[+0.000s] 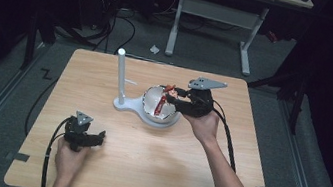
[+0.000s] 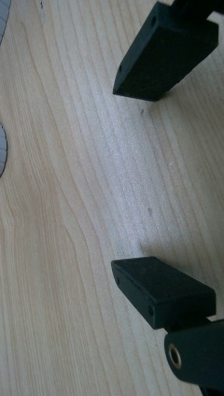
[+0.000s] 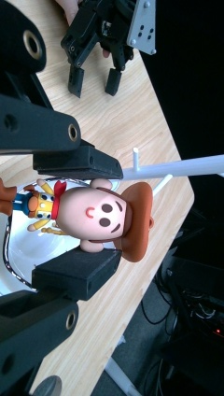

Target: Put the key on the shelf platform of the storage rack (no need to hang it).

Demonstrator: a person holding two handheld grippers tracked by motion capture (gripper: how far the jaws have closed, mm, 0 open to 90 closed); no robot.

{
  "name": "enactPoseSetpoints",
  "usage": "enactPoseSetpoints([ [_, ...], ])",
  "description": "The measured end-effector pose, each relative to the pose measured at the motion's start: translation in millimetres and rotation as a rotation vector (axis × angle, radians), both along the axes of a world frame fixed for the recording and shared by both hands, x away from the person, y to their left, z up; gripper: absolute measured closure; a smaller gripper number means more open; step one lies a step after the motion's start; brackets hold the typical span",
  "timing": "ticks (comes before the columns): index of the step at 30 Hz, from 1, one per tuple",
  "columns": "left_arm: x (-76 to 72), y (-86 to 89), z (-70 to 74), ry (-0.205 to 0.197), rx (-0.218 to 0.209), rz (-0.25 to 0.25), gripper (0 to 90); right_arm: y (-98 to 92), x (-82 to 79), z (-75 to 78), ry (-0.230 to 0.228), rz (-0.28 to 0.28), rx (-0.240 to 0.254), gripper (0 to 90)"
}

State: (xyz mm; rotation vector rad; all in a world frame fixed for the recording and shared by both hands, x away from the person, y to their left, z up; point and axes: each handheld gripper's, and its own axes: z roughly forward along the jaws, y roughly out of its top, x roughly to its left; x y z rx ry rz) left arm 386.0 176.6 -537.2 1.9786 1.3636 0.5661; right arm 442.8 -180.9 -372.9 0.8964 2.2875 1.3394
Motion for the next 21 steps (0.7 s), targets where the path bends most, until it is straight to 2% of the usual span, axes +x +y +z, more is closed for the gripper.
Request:
enactPoseSetpoints([
  [13, 0.0, 0.0, 0.0, 0.0, 0.0, 0.0, 14.1, 8.3, 9.9, -17.1, 0.034, 0.007, -0.011, 55.9],
  [21, 0.0, 0.0, 0.0, 0.0, 0.0, 0.0, 14.2, 12.1, 16.4, -30.0, 0.051, -0.003, -0.043, 55.9],
])
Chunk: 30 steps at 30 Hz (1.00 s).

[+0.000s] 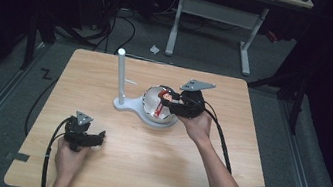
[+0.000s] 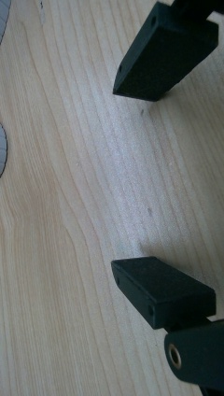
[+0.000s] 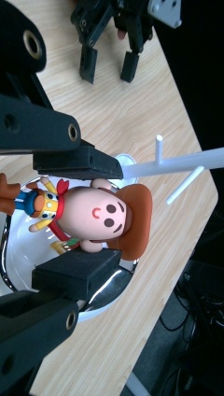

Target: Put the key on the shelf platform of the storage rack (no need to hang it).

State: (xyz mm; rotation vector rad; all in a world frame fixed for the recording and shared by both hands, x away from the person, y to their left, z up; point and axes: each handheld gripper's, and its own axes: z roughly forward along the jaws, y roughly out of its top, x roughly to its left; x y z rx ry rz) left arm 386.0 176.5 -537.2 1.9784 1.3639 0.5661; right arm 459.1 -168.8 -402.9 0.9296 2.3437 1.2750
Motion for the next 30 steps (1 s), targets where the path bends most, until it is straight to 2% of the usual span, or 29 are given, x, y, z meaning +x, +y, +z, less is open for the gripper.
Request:
enactPoseSetpoints([
  [17, 0.0, 0.0, 0.0, 0.0, 0.0, 0.0, 14.1, 8.4, 16.2, -29.9, 0.05, -0.038, -0.041, 55.8],
  [23, 0.0, 0.0, 0.0, 0.0, 0.0, 0.0, 14.2, 13.2, 20.5, -38.7, 0.05, -0.046, -0.075, 55.7],
  [26, 0.0, 0.0, 0.0, 0.0, 0.0, 0.0, 14.2, 14.0, 23.5, -42.9, 0.063, -0.052, -0.078, 55.6],
  [27, 0.0, 0.0, 0.0, 0.0, 0.0, 0.0, 14.1, 14.8, 25.2, -46.2, 0.082, -0.06, -0.085, 55.6],
  [30, 0.0, 0.0, 0.0, 0.0, 0.0, 0.0, 14.1, 14.9, 26.9, -49.6, 0.09, -0.062, -0.094, 55.5],
])
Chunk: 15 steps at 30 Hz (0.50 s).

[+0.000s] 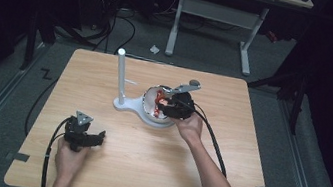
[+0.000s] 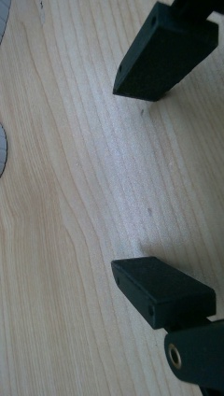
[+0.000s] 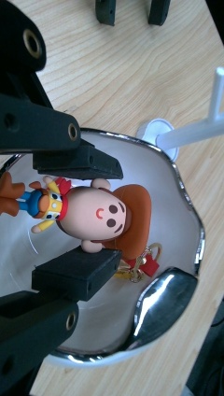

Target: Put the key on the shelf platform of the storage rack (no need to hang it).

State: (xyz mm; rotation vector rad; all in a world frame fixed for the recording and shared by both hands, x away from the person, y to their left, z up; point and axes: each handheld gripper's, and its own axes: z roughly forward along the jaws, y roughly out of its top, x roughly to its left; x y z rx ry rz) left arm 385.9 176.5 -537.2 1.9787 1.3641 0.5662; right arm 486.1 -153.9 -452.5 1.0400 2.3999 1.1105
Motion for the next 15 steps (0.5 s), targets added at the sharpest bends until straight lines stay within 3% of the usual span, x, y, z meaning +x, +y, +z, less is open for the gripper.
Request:
enactPoseSetpoints([
  [10, 0.0, 0.0, 0.0, 0.0, 0.0, 0.0, 14.1, 1.0, 1.6, -4.0, 0.023, 0.001, -0.011, 52.7],
  [12, 0.0, 0.0, 0.0, 0.0, 0.001, 0.0, 14.1, -0.2, 1.8, -3.3, 0.037, -0.004, 0.003, 50.8],
  [15, -0.1, -0.1, 0.0, 0.0, 0.001, -0.001, 14.2, -3.1, 0.7, 0.6, 0.021, -0.003, 0.017, 50.5],
])
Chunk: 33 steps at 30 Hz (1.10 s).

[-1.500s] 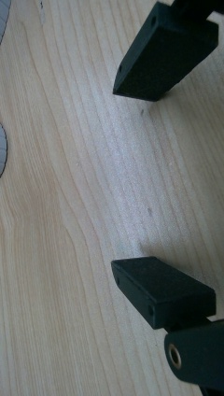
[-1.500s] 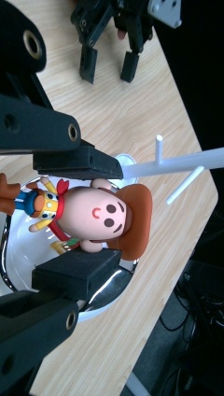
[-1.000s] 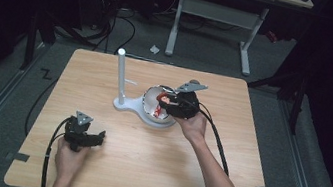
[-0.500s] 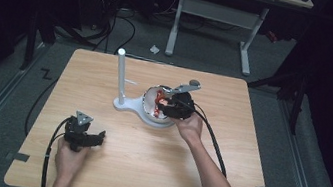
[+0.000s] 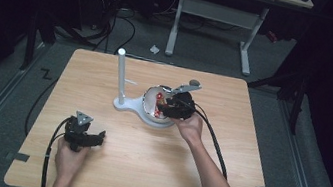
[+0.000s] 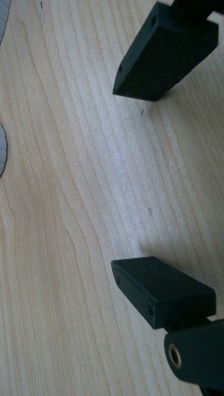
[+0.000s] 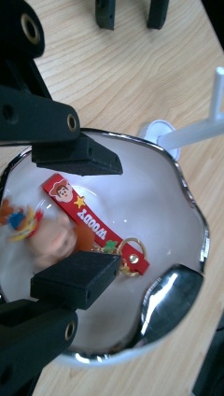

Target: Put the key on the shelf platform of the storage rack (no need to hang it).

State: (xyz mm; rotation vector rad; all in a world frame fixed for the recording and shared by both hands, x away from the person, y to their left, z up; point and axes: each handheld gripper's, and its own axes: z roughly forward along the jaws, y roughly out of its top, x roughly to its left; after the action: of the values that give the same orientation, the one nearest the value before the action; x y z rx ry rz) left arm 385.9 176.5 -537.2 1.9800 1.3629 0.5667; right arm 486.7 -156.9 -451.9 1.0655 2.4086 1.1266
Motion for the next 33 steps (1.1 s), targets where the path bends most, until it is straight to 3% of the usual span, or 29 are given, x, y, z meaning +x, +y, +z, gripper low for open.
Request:
enactPoseSetpoints([
  [7, 0.0, 0.0, 0.0, 0.0, 0.0, 0.0, 14.3, -10.0, -7.3, 9.8, -0.023, -0.011, 0.049, 51.1],
  [15, 0.0, 0.0, 0.0, 0.0, 0.0, 0.0, 14.2, -26.9, -13.6, 17.5, -0.034, -0.037, 0.068, 51.2],
  [33, 0.0, 0.0, 0.0, 0.0, -0.001, 0.0, 14.3, -42.7, -20.8, 26.5, -0.035, -0.054, 0.088, 48.8],
])
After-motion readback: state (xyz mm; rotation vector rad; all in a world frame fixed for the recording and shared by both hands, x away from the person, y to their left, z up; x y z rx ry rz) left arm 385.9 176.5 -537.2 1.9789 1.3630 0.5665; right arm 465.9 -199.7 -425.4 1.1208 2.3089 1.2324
